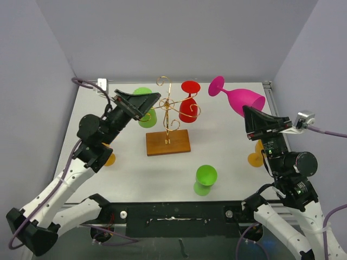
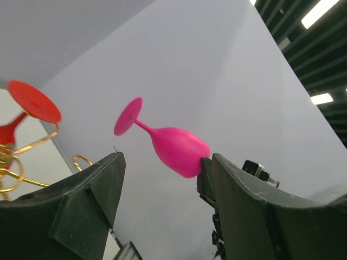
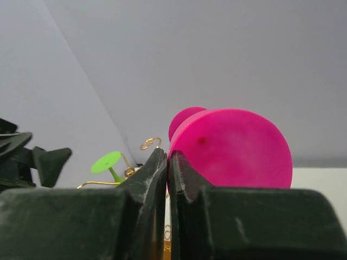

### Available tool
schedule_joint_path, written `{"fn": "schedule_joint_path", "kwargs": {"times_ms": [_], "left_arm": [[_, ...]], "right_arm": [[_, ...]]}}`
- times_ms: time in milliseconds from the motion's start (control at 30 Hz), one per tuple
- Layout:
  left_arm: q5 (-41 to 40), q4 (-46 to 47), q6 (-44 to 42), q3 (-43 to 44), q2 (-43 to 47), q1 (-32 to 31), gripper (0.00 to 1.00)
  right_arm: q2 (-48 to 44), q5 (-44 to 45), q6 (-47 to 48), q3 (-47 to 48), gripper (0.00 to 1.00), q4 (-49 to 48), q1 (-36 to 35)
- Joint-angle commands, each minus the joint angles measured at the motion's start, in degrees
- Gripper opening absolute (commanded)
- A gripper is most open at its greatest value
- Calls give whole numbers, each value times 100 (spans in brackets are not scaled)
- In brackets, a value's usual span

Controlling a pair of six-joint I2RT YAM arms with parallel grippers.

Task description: Place the wine glass upside down on the wine glass rack

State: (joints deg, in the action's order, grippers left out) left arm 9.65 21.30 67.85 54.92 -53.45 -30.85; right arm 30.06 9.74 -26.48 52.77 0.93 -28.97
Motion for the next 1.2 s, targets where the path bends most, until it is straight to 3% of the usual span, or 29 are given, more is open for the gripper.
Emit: {"fn": "schedule_joint_path", "kwargs": {"times_ms": [0, 233, 400, 700, 900, 1167], "left_arm": [[-493, 710, -90, 620, -651, -1053, 61], [-1304, 972, -394, 1402, -1715, -2244, 61], [-1749, 1033, -384, 1696, -2186, -2579, 62], [-2484, 1228, -196, 1684, -2416, -2838, 57], [-2585, 1871, -10, 1413, -2404, -2839, 54], [-2792, 1818, -113, 1403, -2262, -2830, 47]], "right_arm": [[-177, -419, -55, -184, 0, -1194, -32], [-422, -755, -267, -610, 0, -2101, -30], [-541, -909, -609, -942, 0, -2535, -36], [-510, -1244, -981, -1083, 0, -2814, -37], [-344, -1461, -1380, -1199, 0, -3134, -35], [-124, -1978, -1831, -1351, 0, -3573, -39]]}}
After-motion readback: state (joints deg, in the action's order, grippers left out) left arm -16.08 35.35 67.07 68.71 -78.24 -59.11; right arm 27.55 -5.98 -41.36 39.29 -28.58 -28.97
